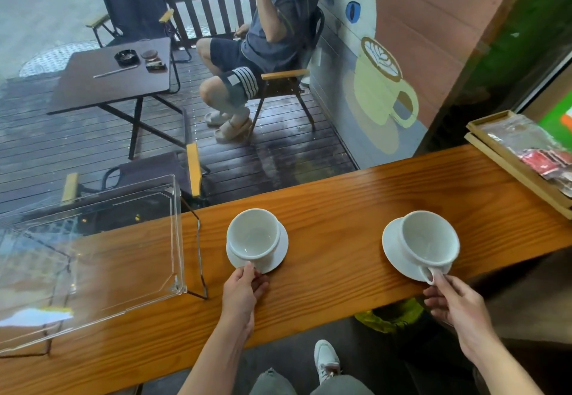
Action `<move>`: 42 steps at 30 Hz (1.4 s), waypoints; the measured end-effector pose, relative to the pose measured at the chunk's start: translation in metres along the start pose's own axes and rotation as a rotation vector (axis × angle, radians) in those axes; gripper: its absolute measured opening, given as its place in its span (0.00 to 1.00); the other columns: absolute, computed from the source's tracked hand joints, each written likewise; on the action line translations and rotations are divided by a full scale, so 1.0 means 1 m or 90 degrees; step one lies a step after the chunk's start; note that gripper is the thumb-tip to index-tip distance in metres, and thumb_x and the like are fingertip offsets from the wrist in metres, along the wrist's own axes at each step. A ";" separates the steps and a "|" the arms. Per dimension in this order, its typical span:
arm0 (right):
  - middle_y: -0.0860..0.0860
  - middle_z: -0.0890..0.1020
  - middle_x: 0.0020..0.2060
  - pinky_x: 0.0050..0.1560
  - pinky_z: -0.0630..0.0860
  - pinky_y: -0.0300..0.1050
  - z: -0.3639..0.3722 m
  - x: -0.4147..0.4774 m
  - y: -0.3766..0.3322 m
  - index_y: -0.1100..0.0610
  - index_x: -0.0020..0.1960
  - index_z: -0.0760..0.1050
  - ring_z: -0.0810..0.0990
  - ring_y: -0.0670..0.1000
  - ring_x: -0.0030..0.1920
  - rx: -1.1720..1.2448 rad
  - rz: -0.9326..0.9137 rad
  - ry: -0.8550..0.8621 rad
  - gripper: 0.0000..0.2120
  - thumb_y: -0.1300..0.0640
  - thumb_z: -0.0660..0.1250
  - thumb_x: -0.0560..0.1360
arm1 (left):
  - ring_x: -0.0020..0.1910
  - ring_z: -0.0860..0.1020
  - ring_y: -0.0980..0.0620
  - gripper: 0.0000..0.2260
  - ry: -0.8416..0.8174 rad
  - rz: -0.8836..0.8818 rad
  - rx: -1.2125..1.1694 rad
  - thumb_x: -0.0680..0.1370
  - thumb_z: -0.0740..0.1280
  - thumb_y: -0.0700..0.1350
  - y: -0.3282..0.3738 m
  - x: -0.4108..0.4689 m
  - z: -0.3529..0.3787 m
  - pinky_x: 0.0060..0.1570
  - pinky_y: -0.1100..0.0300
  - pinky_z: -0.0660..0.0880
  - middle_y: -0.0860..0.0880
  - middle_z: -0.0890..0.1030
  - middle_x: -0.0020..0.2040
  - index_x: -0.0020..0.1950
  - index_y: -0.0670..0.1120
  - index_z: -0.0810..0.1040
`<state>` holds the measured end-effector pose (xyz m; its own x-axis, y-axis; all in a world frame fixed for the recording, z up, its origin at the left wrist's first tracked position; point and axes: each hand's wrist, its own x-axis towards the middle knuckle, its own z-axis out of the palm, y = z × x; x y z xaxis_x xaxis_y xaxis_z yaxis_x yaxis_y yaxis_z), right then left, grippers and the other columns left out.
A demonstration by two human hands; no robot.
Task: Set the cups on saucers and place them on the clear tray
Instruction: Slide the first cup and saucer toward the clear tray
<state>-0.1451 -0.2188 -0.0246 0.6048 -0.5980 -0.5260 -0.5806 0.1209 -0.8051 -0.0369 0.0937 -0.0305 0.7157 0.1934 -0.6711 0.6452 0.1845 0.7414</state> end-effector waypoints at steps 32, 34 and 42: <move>0.53 0.78 0.36 0.33 0.73 0.43 0.168 -0.014 -0.059 0.60 0.49 0.74 0.76 0.48 0.34 -0.186 -0.063 -0.268 0.08 0.56 0.60 0.79 | 0.67 0.69 0.42 0.30 0.110 -0.009 0.009 0.73 0.64 0.58 0.029 0.042 -0.016 0.68 0.43 0.65 0.43 0.71 0.69 0.71 0.45 0.64; 0.53 0.78 0.40 0.37 0.75 0.44 0.189 -0.012 -0.066 0.60 0.50 0.74 0.77 0.49 0.38 -0.193 -0.070 -0.292 0.10 0.53 0.62 0.78 | 0.66 0.70 0.42 0.30 0.098 -0.016 -0.010 0.72 0.65 0.59 0.029 0.045 -0.017 0.67 0.42 0.66 0.44 0.73 0.67 0.70 0.46 0.66; 0.55 0.69 0.70 0.62 0.69 0.51 0.234 -0.010 -0.063 0.59 0.74 0.59 0.69 0.56 0.67 -0.204 0.025 -0.323 0.39 0.39 0.66 0.72 | 0.67 0.69 0.41 0.36 0.088 -0.038 -0.031 0.70 0.69 0.59 0.029 0.049 -0.013 0.66 0.41 0.68 0.43 0.71 0.69 0.73 0.46 0.62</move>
<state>0.0133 -0.0350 -0.0331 0.7188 -0.1348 -0.6820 -0.6951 -0.1566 -0.7016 0.0139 0.1216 -0.0419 0.6307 0.3116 -0.7107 0.6692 0.2453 0.7014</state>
